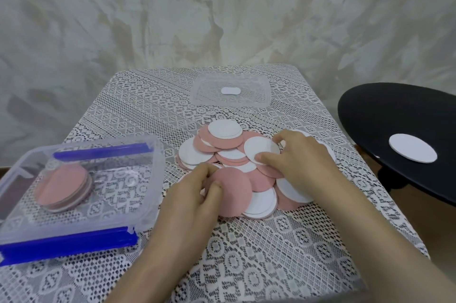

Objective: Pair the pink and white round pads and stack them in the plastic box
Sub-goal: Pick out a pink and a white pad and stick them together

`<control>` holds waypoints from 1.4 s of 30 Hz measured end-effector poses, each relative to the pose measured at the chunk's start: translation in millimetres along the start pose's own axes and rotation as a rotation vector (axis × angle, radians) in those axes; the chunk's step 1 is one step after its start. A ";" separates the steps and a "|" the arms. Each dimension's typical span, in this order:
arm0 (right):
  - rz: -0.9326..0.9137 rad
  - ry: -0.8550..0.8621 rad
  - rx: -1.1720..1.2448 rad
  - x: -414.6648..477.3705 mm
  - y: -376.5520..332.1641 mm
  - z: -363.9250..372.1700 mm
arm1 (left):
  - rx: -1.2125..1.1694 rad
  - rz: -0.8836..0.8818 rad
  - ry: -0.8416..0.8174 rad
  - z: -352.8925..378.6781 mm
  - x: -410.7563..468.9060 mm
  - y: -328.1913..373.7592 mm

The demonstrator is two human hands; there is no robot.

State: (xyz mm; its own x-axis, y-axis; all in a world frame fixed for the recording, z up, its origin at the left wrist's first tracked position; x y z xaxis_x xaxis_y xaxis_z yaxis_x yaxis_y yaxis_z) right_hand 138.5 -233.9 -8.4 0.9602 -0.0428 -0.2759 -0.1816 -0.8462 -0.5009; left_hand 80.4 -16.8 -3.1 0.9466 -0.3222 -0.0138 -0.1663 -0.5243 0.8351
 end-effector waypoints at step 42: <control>-0.209 -0.126 -0.152 -54.9 -19.1 22.3 | -0.165 -0.043 -0.077 4.7 -15.4 -5.5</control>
State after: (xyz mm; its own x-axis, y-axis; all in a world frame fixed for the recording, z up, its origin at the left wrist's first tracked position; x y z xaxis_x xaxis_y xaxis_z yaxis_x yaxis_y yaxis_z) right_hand 84.6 -203.5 -2.0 0.9379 0.1992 -0.2840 0.0605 -0.9000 -0.4316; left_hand 65.5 -12.7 -10.1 0.9267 -0.3654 -0.0880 -0.0729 -0.4044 0.9117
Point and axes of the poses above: each hand's wrist, its own x-axis towards the middle knuckle, its own z-axis out of the palm, y = z × x, the point moved 9 cm from there along x, towards the middle knuckle, and after that the axes turned 15 degrees about -y, right-handed, at the moved point
